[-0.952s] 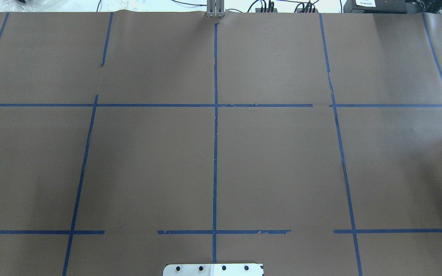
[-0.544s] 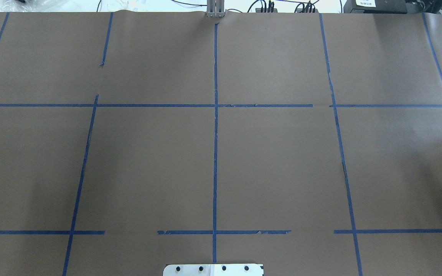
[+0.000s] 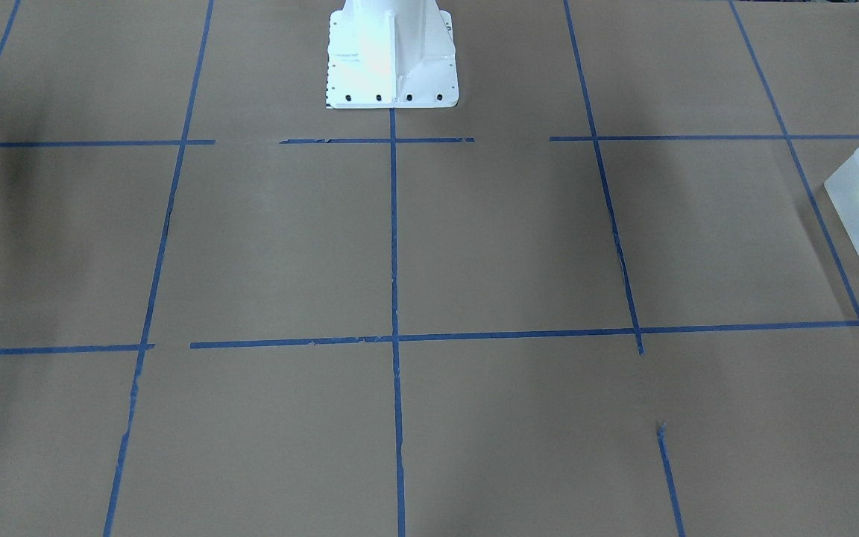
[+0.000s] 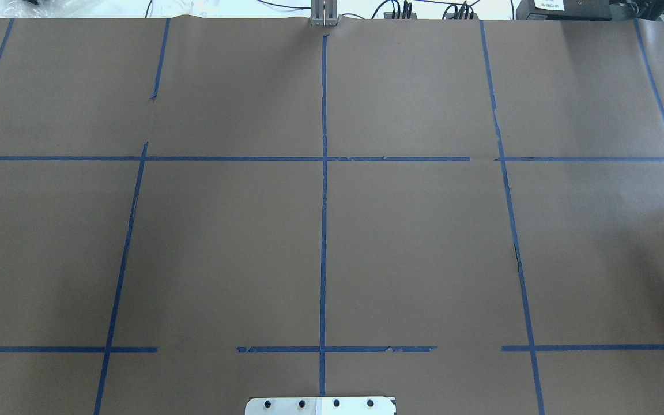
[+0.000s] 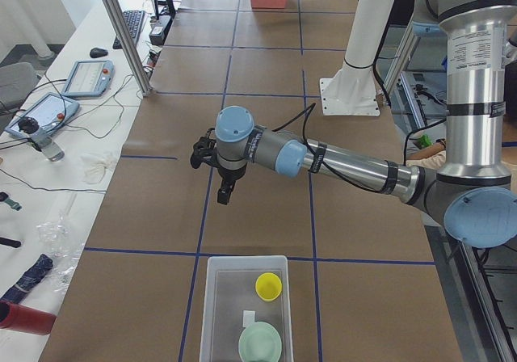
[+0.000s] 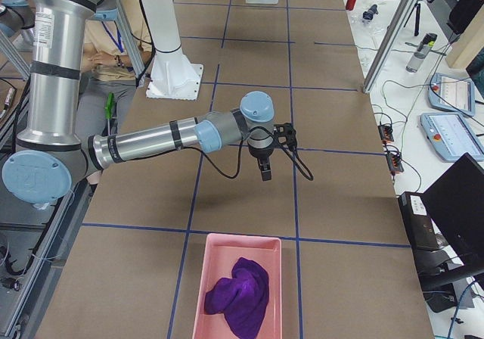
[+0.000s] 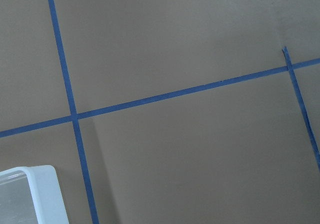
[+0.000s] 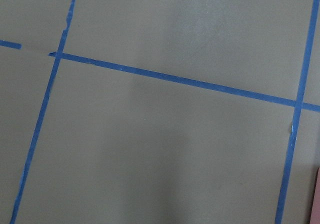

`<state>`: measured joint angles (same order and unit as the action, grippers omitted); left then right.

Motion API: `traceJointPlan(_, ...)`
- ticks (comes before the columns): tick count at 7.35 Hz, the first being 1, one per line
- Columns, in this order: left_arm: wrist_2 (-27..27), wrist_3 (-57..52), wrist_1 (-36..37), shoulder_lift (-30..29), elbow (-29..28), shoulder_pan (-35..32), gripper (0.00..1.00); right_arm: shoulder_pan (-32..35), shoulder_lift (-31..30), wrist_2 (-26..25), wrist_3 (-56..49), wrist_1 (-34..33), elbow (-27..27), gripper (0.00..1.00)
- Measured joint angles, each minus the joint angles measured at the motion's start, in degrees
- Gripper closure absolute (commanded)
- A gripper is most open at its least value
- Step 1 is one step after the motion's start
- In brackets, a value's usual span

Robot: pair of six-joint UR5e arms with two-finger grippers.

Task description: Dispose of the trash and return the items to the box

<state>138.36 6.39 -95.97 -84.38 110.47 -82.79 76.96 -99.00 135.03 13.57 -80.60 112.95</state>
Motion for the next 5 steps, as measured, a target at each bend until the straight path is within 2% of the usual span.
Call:
traceJointPlan(3,-0.2,-0.1,2.1,4.4,4.4,0.4,0.00,-0.7,-0.1,0.0,0.1,0.0,0.0,0.00)
traceJointPlan(5,-0.2,-0.3,1.9,4.9,3.7,0.5,0.00,-0.8,-0.7,-0.1,0.3,0.0,0.0,0.00)
